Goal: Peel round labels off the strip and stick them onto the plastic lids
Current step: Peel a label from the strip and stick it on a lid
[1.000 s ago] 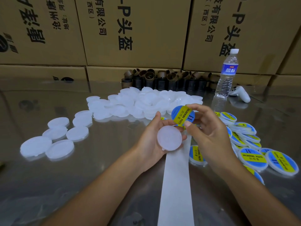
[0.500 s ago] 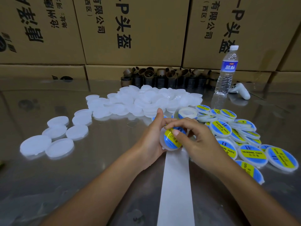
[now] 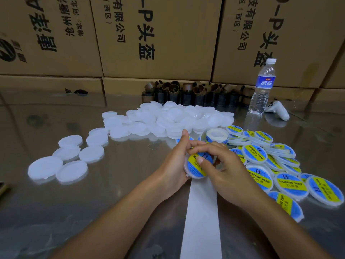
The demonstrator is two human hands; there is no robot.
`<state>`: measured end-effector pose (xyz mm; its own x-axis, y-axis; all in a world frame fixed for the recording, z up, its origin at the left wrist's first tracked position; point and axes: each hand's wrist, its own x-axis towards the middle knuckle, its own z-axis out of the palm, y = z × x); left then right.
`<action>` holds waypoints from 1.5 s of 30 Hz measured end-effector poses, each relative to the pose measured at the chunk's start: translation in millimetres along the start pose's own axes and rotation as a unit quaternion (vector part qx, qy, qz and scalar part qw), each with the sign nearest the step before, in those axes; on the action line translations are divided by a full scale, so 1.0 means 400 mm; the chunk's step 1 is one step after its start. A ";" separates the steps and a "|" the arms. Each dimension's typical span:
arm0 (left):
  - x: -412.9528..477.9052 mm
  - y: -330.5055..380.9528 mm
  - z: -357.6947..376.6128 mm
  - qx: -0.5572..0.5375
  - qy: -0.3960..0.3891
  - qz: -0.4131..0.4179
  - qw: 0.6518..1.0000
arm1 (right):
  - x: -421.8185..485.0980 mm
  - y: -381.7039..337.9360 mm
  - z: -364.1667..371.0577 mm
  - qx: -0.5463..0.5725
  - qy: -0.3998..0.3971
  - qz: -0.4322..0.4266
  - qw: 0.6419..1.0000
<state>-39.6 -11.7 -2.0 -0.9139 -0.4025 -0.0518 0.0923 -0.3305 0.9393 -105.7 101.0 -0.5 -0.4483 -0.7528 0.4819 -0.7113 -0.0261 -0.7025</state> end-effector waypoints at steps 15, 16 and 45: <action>-0.012 0.006 0.009 -0.030 -0.018 0.000 0.999 | 0.003 0.009 0.012 -0.055 0.041 -0.043 0.997; -0.013 0.007 0.010 -0.032 -0.018 0.000 0.999 | 0.004 0.010 0.012 -0.061 0.043 -0.046 0.996; -0.023 0.007 0.000 -0.038 -0.140 0.018 0.989 | 0.009 0.014 0.019 -0.071 0.116 -0.024 0.990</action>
<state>-31.0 -8.8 1.0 -0.9822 -0.1666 0.0869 0.1463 -0.3875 0.9102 -107.2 93.1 -7.0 -0.5127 -0.5810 0.6321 -0.7961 0.0461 -0.6034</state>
